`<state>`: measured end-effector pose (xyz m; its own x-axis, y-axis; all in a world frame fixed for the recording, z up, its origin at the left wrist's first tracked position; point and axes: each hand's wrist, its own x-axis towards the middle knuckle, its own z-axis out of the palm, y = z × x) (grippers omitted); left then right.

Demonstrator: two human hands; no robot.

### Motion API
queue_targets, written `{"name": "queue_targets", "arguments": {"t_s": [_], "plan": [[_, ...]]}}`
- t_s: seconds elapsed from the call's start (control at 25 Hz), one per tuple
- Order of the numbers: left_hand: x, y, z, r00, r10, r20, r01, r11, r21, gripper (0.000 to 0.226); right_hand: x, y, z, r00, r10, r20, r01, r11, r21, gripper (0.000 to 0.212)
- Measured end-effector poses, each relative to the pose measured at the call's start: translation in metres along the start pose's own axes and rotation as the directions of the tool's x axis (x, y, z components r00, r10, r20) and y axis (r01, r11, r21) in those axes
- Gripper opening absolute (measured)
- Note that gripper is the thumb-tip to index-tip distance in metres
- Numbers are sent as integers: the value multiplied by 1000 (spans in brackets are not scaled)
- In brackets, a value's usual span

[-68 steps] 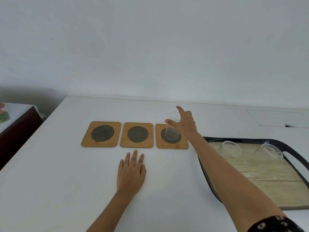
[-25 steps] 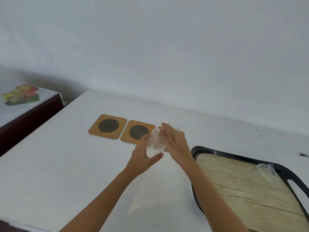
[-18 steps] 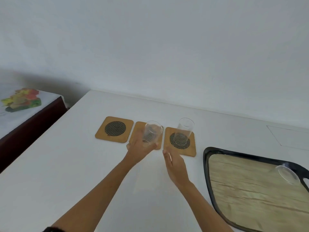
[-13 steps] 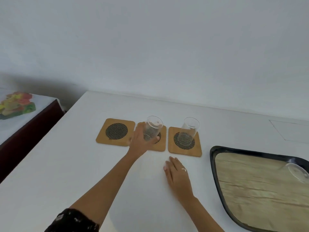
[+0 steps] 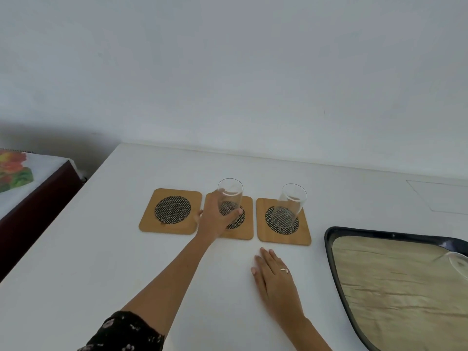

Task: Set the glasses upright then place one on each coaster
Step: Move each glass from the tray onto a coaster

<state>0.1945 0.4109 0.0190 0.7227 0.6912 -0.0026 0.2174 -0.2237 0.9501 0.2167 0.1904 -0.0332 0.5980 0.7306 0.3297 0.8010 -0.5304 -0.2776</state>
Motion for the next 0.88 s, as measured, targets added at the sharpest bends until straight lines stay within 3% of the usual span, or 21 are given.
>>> {"name": "queue_targets", "arguments": {"t_s": [0.16, 0.24, 0.32, 0.4, 0.52, 0.68, 0.88], "plan": [[-4, 3, 1, 1000, -12, -13, 12, 998, 56, 106, -1, 0, 0, 1000, -5, 6, 5, 1000, -7, 32], [-14, 4, 4, 992, 12, -124, 12, 982, 189, 114, 1, 0, 0, 1000, 5, 15, -5, 1000, 1, 31], [-34, 1, 10, 953, 141, -267, -45, 940, 337, 97, 1, -1, -1, 1000, 13, 27, -14, 1000, 22, 31], [-56, -6, 18, 909, 298, -292, -172, 905, 390, 74, 2, 0, -1, 999, 15, 42, -17, 999, 50, 30], [-90, -22, 28, 923, 371, -105, -273, 821, 501, 53, 3, 2, -6, 994, 26, 105, -37, 993, 109, 33], [-113, -41, 32, 956, 242, 165, -286, 647, 707, 44, 11, 12, -23, 963, -12, 270, -34, 986, 163, 36], [-122, -42, 33, 959, 191, 207, -280, 554, 784, 52, 17, 28, -72, 992, 17, 129, -46, 974, 223, 24]]}}
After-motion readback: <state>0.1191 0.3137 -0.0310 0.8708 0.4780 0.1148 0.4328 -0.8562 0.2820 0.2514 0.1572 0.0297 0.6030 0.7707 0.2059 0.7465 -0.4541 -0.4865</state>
